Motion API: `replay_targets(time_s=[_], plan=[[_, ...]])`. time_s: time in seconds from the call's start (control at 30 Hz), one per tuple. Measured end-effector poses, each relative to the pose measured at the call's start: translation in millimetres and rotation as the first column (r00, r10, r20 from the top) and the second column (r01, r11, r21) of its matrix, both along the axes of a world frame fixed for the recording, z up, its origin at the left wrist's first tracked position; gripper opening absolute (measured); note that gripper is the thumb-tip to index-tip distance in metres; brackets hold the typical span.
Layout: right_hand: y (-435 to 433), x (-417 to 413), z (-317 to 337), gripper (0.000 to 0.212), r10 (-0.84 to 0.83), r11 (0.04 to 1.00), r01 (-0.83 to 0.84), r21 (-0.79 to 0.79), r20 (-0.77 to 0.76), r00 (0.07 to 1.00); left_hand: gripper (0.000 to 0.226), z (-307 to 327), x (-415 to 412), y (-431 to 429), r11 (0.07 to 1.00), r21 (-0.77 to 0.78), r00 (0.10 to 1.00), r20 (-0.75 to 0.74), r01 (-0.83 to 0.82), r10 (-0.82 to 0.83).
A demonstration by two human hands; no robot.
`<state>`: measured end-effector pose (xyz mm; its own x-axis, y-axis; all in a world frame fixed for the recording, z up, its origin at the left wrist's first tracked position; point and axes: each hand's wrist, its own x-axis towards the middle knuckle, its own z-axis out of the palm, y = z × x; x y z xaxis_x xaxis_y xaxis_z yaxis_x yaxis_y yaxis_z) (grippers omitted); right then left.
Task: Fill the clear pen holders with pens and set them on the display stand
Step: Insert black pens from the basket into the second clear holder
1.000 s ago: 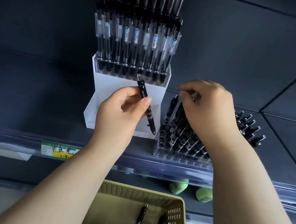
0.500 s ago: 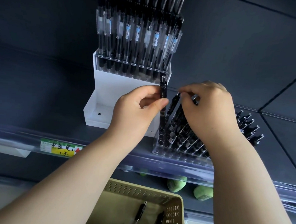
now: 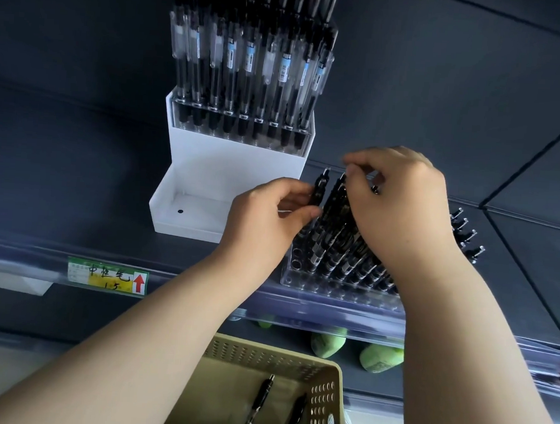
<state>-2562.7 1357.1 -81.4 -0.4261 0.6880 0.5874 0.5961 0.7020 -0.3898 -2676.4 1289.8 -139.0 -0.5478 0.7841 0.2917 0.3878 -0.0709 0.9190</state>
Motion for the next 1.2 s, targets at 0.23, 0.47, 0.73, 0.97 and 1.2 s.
replay_targets(time_s=[0.23,0.47,0.73,0.97,1.2], plan=[[-0.7,0.9,-0.1,0.020,0.005,1.000,-0.005,0.018,-0.003,1.000,0.018,-4.8,-0.2,3.6,1.000,0.000,0.995,-0.092,-0.031,0.031],[-8.3,-0.5,2.2,0.025,0.044,0.996,-0.042,0.078,-0.030,0.999,0.019,-6.2,1.7,-0.2,1.000,-0.022,0.990,-0.142,-0.011,0.008],[-57.2,3.7,-24.7,0.021,0.203,0.955,-0.200,0.219,0.008,0.979,0.021,-13.4,-5.9,-41.0,0.998,-0.058,0.927,-0.376,-0.030,0.006],[-98.6,28.5,-79.3,0.025,0.242,0.963,-0.257,0.079,0.165,0.956,0.026,-28.0,2.9,-92.8,0.925,-0.380,0.799,-0.548,0.026,-0.247],[-111.8,65.6,-140.1,0.022,0.088,0.756,0.304,-0.580,0.550,0.830,0.028,-77.5,23.7,-124.6,0.769,-0.639,0.844,-0.397,0.027,-0.360]])
